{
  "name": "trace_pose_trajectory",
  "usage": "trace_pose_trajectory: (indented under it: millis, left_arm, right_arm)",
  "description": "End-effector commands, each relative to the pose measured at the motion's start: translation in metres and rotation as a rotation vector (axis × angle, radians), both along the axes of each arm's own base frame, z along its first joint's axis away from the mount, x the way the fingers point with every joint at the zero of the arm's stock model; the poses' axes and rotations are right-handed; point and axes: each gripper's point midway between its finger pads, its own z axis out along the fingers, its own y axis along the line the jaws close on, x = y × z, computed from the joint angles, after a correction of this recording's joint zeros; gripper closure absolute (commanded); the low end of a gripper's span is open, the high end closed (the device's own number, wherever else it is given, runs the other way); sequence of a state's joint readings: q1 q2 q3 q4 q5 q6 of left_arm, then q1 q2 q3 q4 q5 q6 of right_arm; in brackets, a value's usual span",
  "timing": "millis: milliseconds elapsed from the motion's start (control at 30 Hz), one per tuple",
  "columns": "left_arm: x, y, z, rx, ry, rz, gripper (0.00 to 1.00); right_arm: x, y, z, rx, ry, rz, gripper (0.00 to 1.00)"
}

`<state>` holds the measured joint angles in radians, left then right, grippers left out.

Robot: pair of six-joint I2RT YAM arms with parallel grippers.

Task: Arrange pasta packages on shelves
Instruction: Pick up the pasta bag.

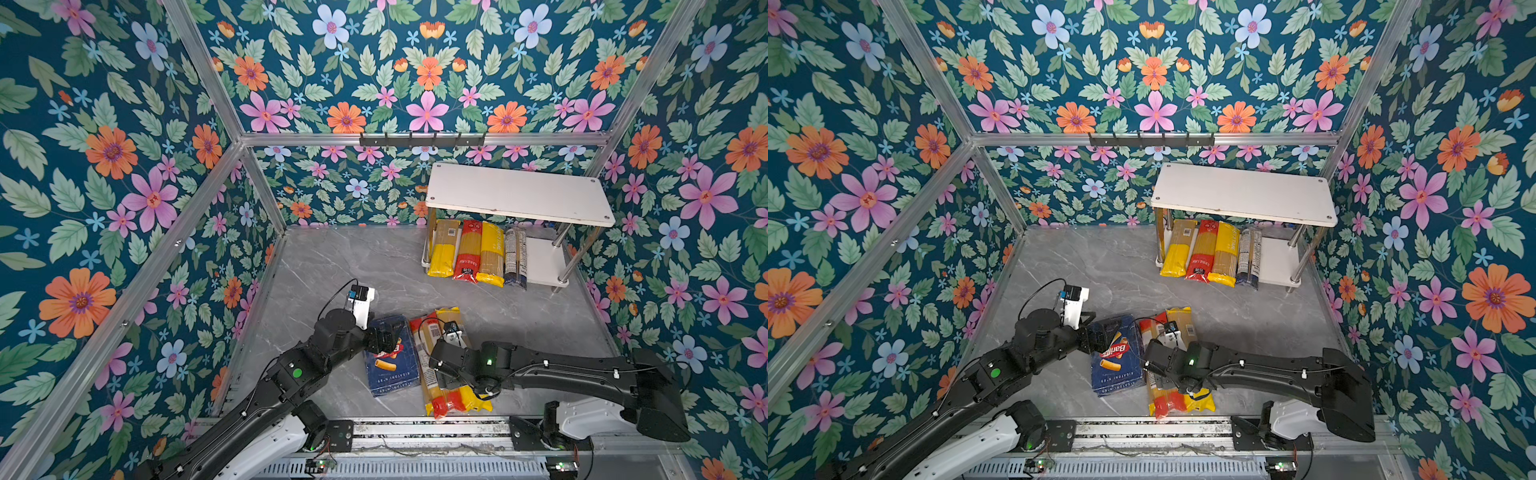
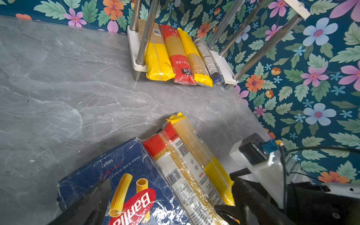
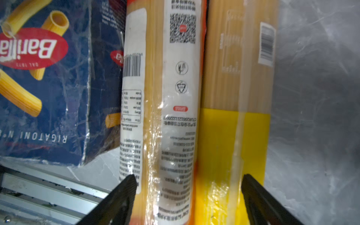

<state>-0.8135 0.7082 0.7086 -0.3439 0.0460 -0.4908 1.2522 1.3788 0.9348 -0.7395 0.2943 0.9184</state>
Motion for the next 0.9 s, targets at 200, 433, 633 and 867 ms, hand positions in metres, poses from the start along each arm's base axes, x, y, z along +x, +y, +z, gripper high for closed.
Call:
trace_pose_trajectory:
  millis: [200,433,633,867]
  left_arm:
    - [-0.002,-0.007,0.023,0.018,-0.013,-0.049,0.00]
    - [0.019,-0.021,0.041,0.068,-0.048,-0.046,0.00]
    - [0.048,-0.056,0.062,0.098,-0.075,-0.097,0.00]
    - [0.082,-0.092,0.078,0.087,-0.085,-0.147,0.00]
  right_arm:
    - [-0.014,0.022,-0.028,-0.045,0.038,-0.002,0.14]
    - [-0.015,0.025,-0.044,-0.095,0.056,-0.004,0.14]
    - [-0.017,0.013,-0.053,-0.145,0.069,-0.039,0.28]
    - [-0.018,0.009,-0.042,-0.080,0.058,-0.045,0.60]
